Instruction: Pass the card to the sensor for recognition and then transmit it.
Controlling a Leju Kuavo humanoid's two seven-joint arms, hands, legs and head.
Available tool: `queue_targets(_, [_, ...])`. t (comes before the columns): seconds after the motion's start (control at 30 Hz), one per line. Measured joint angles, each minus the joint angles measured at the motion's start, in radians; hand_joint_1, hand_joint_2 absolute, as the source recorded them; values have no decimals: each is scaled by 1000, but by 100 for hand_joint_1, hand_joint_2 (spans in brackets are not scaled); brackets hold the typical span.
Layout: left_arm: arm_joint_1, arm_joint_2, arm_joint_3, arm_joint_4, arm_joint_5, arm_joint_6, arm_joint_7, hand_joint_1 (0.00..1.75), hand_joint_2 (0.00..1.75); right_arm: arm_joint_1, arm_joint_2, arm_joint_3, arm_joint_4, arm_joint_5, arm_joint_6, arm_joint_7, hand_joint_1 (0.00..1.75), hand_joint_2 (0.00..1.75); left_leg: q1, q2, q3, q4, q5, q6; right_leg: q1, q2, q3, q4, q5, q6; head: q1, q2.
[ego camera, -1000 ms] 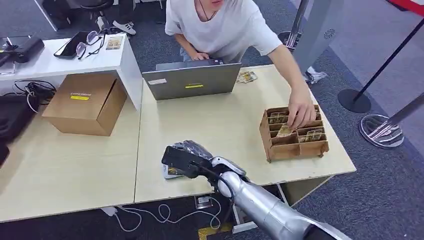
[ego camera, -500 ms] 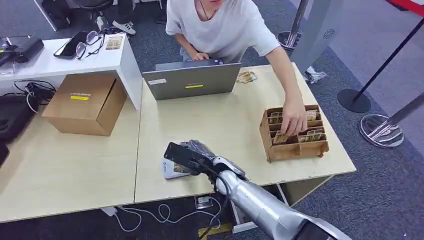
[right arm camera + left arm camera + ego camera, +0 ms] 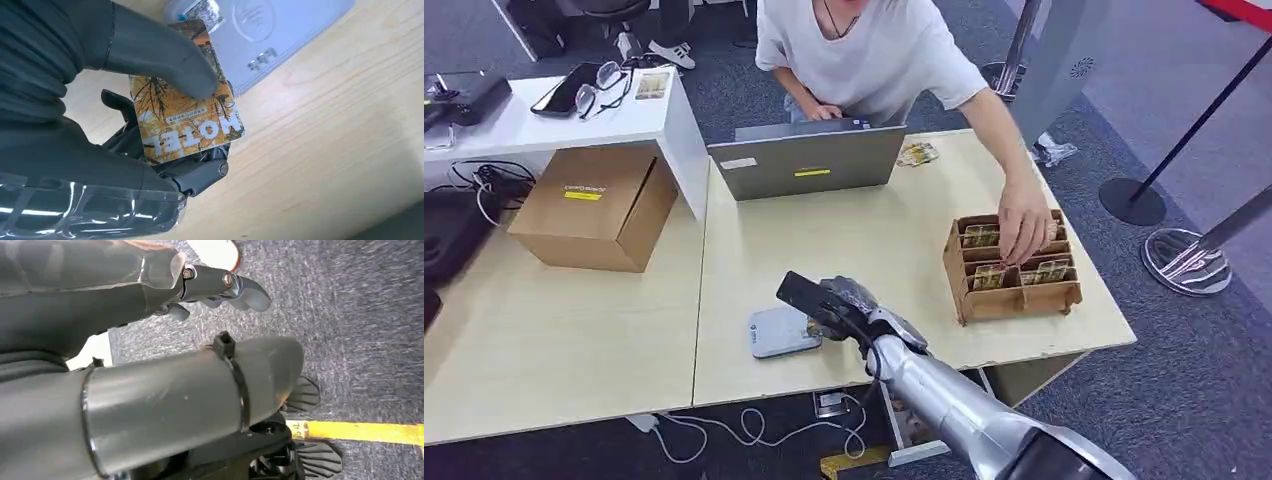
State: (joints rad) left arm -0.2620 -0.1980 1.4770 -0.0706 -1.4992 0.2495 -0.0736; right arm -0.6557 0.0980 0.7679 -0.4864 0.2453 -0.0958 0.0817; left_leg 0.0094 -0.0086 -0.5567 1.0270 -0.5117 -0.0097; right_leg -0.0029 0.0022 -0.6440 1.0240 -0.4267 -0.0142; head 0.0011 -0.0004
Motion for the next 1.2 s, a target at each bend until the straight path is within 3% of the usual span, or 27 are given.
queue_targets(0.2, [0, 0, -31, 0, 0, -8, -6, 0, 0, 0, -2, -21, 32, 7, -16, 16, 175, 175, 0, 0, 0, 0, 0, 0, 0, 0, 0, 0, 0, 0, 0, 0])
queue_targets(0.43, [1, -1, -60, 0, 0, -14, -5, 0, 0, 6, -4, -29, 36, 59, -11, -13, 175, 175, 0, 0, 0, 0, 0, 0, 0, 0, 0, 0, 0, 0, 0, 0])
queue_targets(0.9, [0, -1, -63, 0, 0, -12, 2, 0, 0, 10, 6, -29, 3, 84, 11, -58, 175, 175, 0, 0, 0, 0, 0, 0, 0, 0, 0, 0, 0, 0, 0, 0])
queue_targets(1.2, [-1, -1, -62, 0, 0, -10, 30, 0, 0, -6, 6, -26, -20, 118, 3, -55, 175, 175, 0, 0, 0, 0, 0, 0, 0, 0, 0, 0, 0, 0, 0, 0])
